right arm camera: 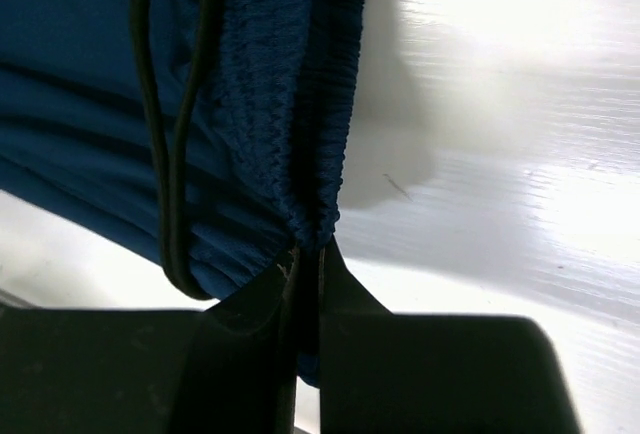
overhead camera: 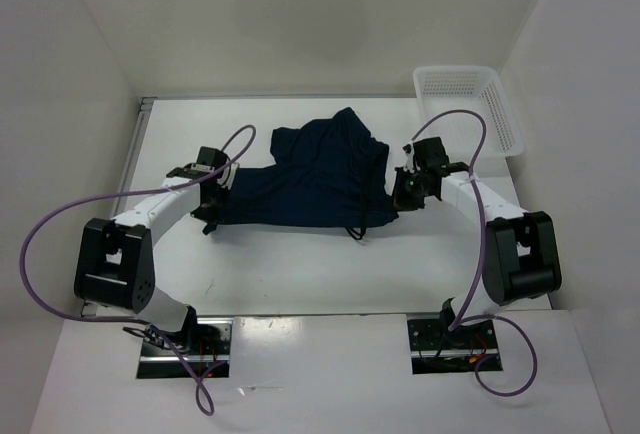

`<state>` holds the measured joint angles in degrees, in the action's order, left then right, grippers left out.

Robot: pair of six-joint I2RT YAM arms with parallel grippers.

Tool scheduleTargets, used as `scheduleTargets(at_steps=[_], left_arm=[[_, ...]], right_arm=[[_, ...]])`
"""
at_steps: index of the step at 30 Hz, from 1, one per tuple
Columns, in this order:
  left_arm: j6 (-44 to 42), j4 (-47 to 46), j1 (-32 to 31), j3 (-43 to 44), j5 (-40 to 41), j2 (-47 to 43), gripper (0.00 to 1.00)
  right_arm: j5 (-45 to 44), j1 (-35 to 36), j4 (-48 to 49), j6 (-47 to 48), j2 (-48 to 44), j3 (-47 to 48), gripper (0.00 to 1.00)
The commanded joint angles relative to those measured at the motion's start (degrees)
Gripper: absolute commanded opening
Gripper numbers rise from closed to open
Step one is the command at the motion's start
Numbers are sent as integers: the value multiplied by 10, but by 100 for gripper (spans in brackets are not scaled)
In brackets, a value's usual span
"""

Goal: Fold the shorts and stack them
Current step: Move the shorts to the center of the board

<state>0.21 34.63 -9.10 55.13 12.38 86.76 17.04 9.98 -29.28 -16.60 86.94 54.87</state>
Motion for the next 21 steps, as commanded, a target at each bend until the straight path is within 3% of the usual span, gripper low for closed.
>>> scheduleTargets(at_steps=[1, 4, 5, 6, 8, 13, 18, 21], left_arm=[[-2, 24, -20, -19, 8, -33, 1], [-2, 24, -28, -29, 8, -27, 2], [-2, 18, -33, -29, 8, -20, 4], [-2, 18, -33, -29, 8, -14, 4], [-2, 18, -33, -29, 2, 1, 5], [-2, 12, -33, -29, -4, 24, 5], [-2, 12, -33, -29, 14, 29, 8], [-2, 18, -33, -29, 37, 29, 12]], right_arm=[[-53, -2, -11, 9, -17, -3, 6], [-75, -2, -11, 9, -12, 3, 25], [-89, -2, -17, 9, -12, 3, 55], [-96, -2, -17, 9, -12, 16, 68], [-121, -2, -17, 15, -12, 38, 83], [-158, -2, -11, 90, -25, 135, 82], [-68, 89, -12, 104, -31, 111, 63], [-68, 150, -6, 115, -21, 100, 54]])
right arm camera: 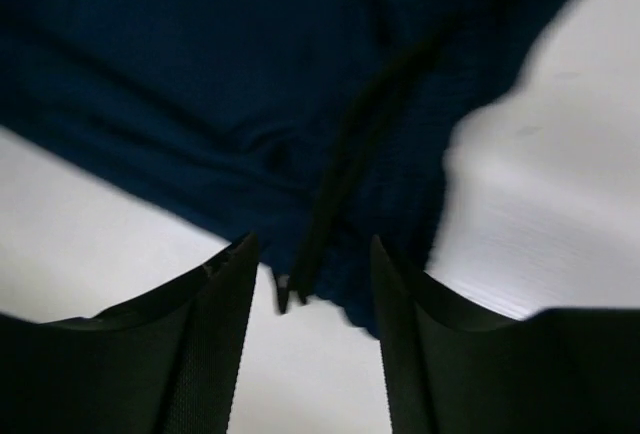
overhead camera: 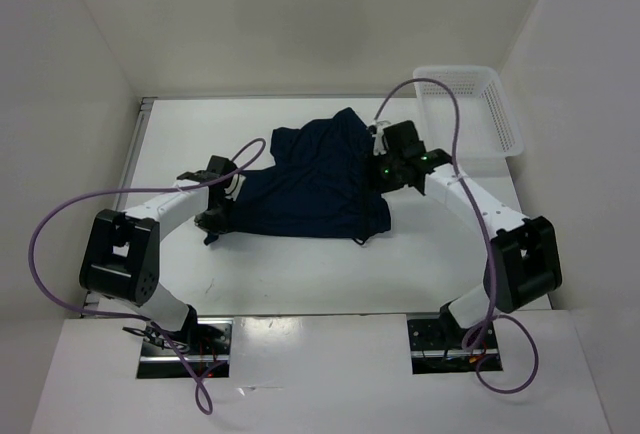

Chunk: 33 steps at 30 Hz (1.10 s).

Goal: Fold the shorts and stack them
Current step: Move the shorts to the center of the board

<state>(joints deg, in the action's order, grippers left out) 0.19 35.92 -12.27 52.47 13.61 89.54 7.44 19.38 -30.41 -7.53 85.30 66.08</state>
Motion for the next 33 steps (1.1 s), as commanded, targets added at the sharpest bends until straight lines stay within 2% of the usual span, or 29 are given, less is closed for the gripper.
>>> scheduleTargets(at_steps=[1, 4, 7, 11, 13, 20, 31, 32, 33], left_arm=[[-2, 11, -1, -3, 31, 1, 14], [-2, 11, -1, -8, 31, -11, 24], [-2, 16, -1, -8, 25, -11, 26], [-2, 21, -1, -8, 20, -11, 26], [-2, 21, -1, -3, 20, -11, 26], [-2, 21, -1, 3, 20, -11, 26], [-2, 27, -1, 13, 20, 0, 26], [-2, 27, -1, 13, 20, 0, 26], [-2, 27, -1, 13, 20, 0, 26]], right_arm=[[17, 67, 5, 24, 2, -12, 53], [-1, 80, 12, 18, 39, 10, 53], [-13, 80, 18, 19, 72, 26, 53], [-13, 80, 5, 19, 88, 23, 54], [-13, 80, 5, 19, 88, 2, 59], [-13, 80, 5, 8, 88, -12, 59], [41, 80, 11, -5, 123, -42, 59], [46, 80, 11, -5, 123, -42, 58], [55, 80, 11, -5, 123, -42, 50]])
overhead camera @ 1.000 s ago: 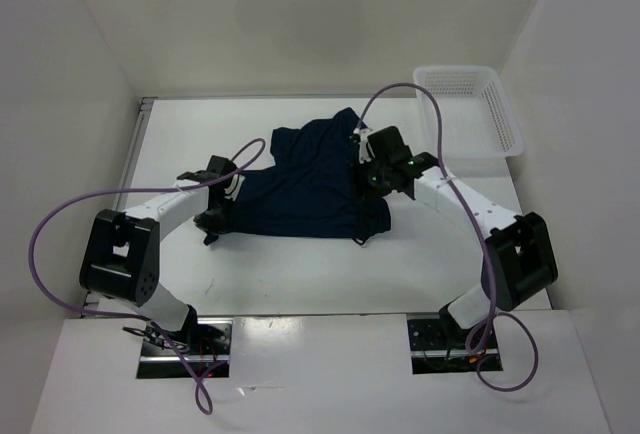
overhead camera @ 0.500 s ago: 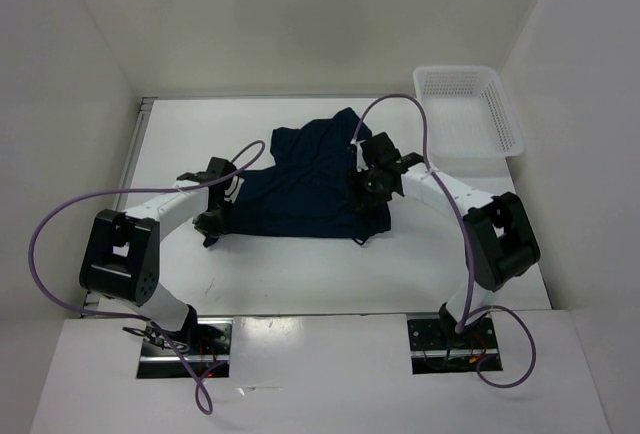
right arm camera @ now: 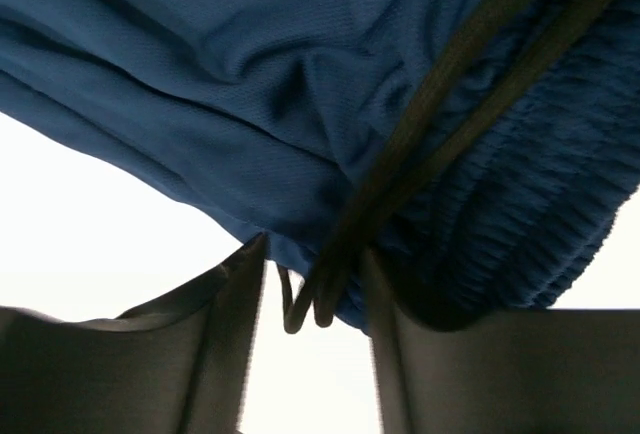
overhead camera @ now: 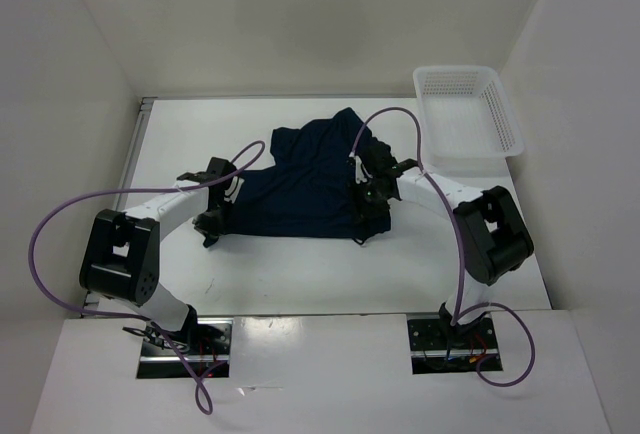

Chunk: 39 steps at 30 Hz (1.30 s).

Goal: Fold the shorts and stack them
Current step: Move the shorts to the center of the board, then flatten the shorts out

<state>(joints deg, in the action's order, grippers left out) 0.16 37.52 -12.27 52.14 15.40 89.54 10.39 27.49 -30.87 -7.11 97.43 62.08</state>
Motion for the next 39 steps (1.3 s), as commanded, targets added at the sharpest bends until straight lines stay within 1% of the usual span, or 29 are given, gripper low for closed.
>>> scheduleTargets(at_steps=[1, 2, 3, 5, 6, 8, 9, 11, 12, 15, 16, 19, 23, 26, 31, 32, 34, 35, 36, 37, 38, 39], left_arm=[[-2, 11, -1, 16, 2, 0, 26], [-2, 11, -1, 16, 2, 0, 26], [-2, 11, -1, 16, 2, 0, 26], [-2, 11, -1, 16, 2, 0, 26], [-2, 11, -1, 16, 2, 0, 26], [-2, 11, -1, 22, 2, 5, 26], [-2, 11, -1, 22, 2, 6, 26], [-2, 11, -1, 22, 2, 6, 26], [-2, 11, -1, 22, 2, 6, 26], [-2, 11, -1, 22, 2, 6, 26], [-2, 11, -1, 22, 2, 6, 26], [-2, 11, -1, 22, 2, 11, 26], [-2, 11, -1, 22, 2, 11, 26], [-2, 11, -1, 22, 2, 11, 26], [-2, 11, -1, 16, 2, 16, 26], [-2, 11, -1, 11, 2, 16, 26], [-2, 5, -1, 11, 2, 16, 26], [-2, 5, -1, 11, 2, 16, 26], [-2, 5, -1, 11, 2, 16, 26], [-2, 5, -1, 11, 2, 16, 26], [-2, 5, -1, 11, 2, 16, 26], [-2, 5, -1, 11, 2, 16, 26]], right_arm=[[32, -2, 16, -9, 1, -2, 45], [41, -2, 16, -9, 1, 12, 40], [55, -2, 16, -9, 1, 17, 31], [55, 5, 21, -14, -4, 30, 23], [47, 11, 21, -14, -4, 30, 16], [47, 11, 21, -8, -4, 30, 11], [47, 11, 27, -8, -10, 30, 5], [64, 11, 32, -2, -15, 30, 1], [88, 11, 32, -2, -15, 30, 0], [162, 11, 37, 16, -27, 38, 0], [249, 11, 37, 35, -27, 54, 0], [384, 0, 54, 35, -27, 86, 0], [470, -23, 68, 35, -14, 133, 0], [506, -49, 99, -4, 3, 146, 0], [511, -84, 157, -75, 32, 146, 0], [482, -91, 162, -93, 32, 146, 0], [431, -91, 162, -107, 45, 146, 7], [382, -91, 162, -114, 45, 146, 12], [363, -91, 162, -120, 52, 146, 19], [340, -85, 162, -127, 59, 153, 23], [284, -79, 152, -122, 59, 167, 23], [248, -79, 143, -114, 65, 175, 31]])
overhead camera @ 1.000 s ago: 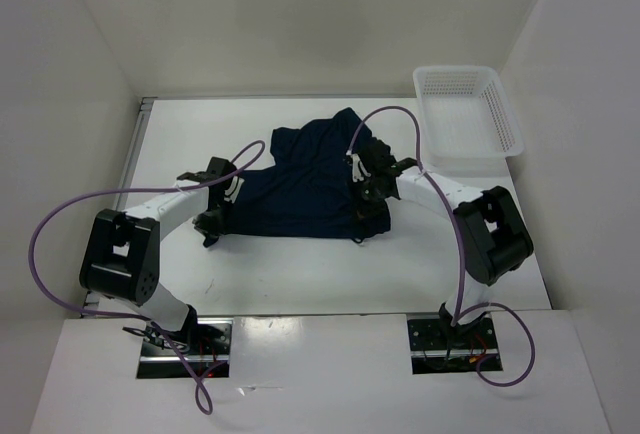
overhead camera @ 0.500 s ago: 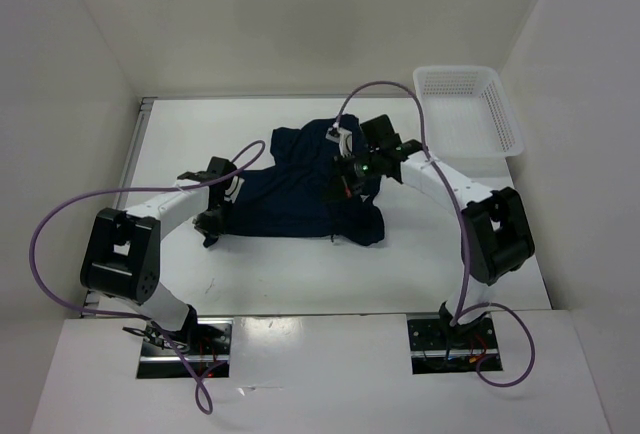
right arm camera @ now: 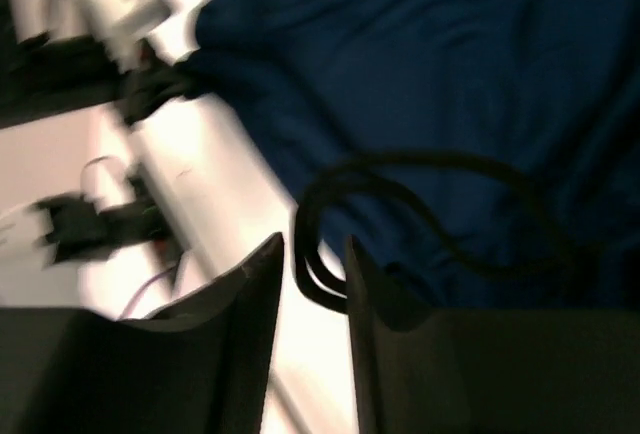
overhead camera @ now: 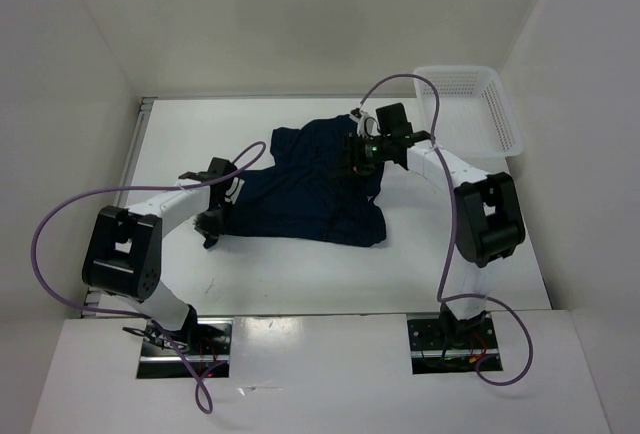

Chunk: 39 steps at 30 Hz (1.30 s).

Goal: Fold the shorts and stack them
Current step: Flatten the shorts out

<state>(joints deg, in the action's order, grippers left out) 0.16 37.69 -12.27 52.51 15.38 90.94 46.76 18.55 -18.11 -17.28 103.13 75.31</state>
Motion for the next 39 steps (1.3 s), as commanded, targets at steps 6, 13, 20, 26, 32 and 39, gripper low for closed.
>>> scheduleTargets(at_steps=[6, 13, 20, 26, 32, 39], left_arm=[[-2, 4, -1, 8, 2, 7, 26], [-2, 4, -1, 8, 7, 7, 26], [-2, 4, -1, 8, 24, 7, 26], [-2, 4, -1, 8, 35, 13, 26], [-2, -2, -1, 8, 40, 13, 26], [-2, -18, -1, 2, 52, 13, 23]], right_arm=[[-388, 92, -65, 170, -3, 89, 91], [-417, 75, -155, 275, -52, 56, 84], [-425, 13, -247, 339, -93, -43, 91], [-351, 7, -279, 372, -99, -103, 91], [-239, 7, -279, 385, -66, -90, 90], [-168, 7, -339, 451, -60, -70, 86]])
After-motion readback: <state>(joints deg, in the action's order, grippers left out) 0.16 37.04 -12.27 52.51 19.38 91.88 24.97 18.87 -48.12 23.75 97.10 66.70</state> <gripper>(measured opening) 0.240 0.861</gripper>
